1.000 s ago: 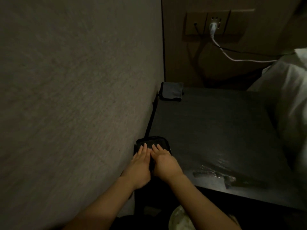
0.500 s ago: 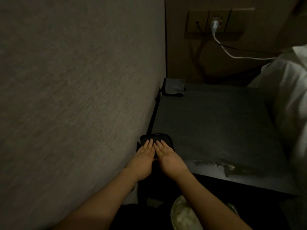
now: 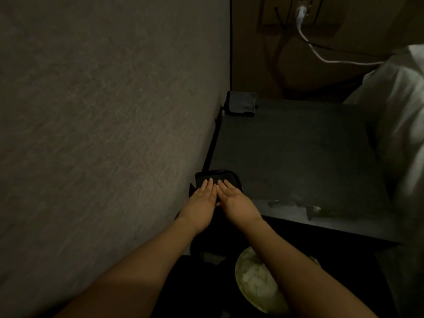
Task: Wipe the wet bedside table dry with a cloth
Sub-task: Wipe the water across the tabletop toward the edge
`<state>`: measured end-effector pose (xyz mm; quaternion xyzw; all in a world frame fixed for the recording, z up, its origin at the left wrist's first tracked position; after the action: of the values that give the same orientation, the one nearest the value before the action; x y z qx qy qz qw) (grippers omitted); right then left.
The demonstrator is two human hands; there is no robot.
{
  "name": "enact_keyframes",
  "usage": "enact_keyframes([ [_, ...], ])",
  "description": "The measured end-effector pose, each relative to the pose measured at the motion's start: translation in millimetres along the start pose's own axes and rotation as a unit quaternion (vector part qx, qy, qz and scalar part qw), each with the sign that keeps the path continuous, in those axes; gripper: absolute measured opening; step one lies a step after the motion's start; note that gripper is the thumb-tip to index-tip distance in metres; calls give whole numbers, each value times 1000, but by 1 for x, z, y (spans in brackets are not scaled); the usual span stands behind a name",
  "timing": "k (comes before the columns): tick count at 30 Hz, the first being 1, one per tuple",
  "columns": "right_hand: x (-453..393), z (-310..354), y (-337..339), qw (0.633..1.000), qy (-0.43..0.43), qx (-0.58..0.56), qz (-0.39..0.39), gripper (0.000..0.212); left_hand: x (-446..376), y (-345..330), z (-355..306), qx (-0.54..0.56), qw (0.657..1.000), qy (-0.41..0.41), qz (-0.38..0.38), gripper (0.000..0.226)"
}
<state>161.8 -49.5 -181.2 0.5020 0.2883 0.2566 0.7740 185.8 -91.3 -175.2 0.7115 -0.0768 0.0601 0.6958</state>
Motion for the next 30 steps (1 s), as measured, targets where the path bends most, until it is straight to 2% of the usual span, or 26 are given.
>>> enact_keyframes([
  [3,6,-4,7,999,6,24,-28,54,0,-3,-6,-13,1000,8,2,57],
  [7,20,-11,11,999,0,30,-24,55,1,-4,-21,-33,999,1,11,59],
  [14,33,-17,17,997,4,73,-37,70,2,-1,-38,-42,999,-5,0,57],
  [20,44,-29,22,996,-12,71,-46,65,1,3,-52,-34,999,-23,-8,57],
  [30,85,-69,47,991,-35,105,-69,65,-4,6,-112,-27,997,-74,-25,57],
])
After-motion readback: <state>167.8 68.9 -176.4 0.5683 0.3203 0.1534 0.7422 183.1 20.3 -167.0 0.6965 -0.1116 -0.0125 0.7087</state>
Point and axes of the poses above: each hand's wrist, its own x-axis away from the middle knuckle, its own y-axis out of the back of the hand, z = x × y, the point moved 10 cm from there along -x, towards the middle knuckle, and after that the axes turned 10 degrees about -z, right-handed, at the moved point
